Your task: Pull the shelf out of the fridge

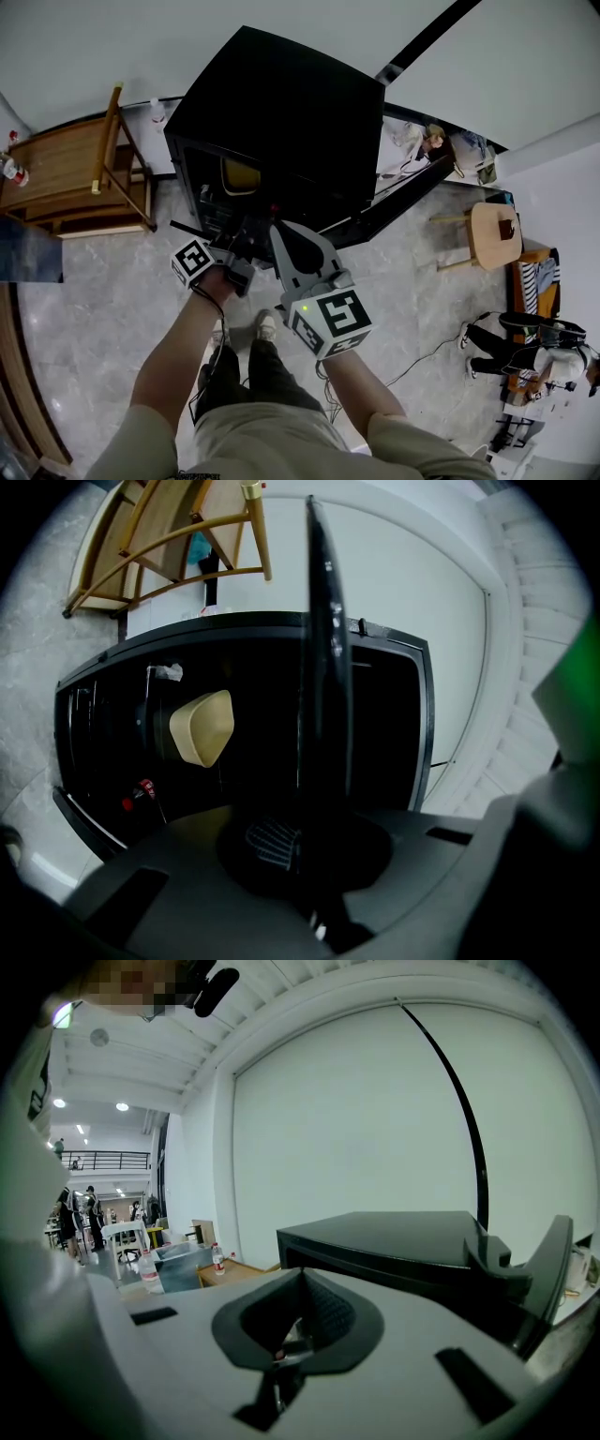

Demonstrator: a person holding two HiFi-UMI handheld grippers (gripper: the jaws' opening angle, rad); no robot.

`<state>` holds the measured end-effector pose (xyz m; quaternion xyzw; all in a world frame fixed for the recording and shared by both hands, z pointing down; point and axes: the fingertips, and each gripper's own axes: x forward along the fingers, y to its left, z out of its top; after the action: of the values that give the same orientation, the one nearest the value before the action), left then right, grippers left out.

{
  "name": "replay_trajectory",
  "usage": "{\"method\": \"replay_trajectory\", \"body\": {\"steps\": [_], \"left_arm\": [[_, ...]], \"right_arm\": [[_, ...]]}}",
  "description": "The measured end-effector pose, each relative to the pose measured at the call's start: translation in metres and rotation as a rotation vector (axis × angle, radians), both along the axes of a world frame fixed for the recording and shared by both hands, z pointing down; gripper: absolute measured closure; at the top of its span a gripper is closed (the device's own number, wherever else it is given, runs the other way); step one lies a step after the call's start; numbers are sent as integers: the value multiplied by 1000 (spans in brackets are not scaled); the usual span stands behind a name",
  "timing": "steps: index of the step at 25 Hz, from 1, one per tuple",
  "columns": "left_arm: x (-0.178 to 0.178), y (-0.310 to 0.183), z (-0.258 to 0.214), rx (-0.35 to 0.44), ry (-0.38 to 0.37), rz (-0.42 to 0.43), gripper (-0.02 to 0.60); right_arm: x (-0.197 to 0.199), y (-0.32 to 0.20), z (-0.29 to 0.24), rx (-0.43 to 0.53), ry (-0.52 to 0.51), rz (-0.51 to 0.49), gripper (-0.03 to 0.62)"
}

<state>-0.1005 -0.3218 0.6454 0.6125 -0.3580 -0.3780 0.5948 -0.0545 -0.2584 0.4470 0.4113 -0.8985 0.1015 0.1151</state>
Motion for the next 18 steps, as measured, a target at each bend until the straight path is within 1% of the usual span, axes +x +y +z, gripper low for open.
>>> {"method": "replay_trajectory", "body": {"steps": [8, 10, 12, 15, 16, 18], "left_arm": [[-1, 18, -3, -15, 13, 9, 569], [-2, 21, -3, -17, 6, 7, 569], [-4, 25, -1, -22, -17, 5, 569], [-7, 35, 8, -50, -93, 22, 569], [-8, 40, 12, -53, -99, 30, 571], [-11, 52, 16, -50, -61, 33, 571]], "right_arm": [[6, 11, -8, 13, 8, 16, 597], [8, 13, -9, 12, 8, 21, 597], [11, 15, -11, 10, 4, 31, 597], [16, 17, -15, 15, 7, 40, 597], [17, 18, -16, 17, 10, 41, 597], [19, 20, -19, 19, 16, 40, 597]]}}
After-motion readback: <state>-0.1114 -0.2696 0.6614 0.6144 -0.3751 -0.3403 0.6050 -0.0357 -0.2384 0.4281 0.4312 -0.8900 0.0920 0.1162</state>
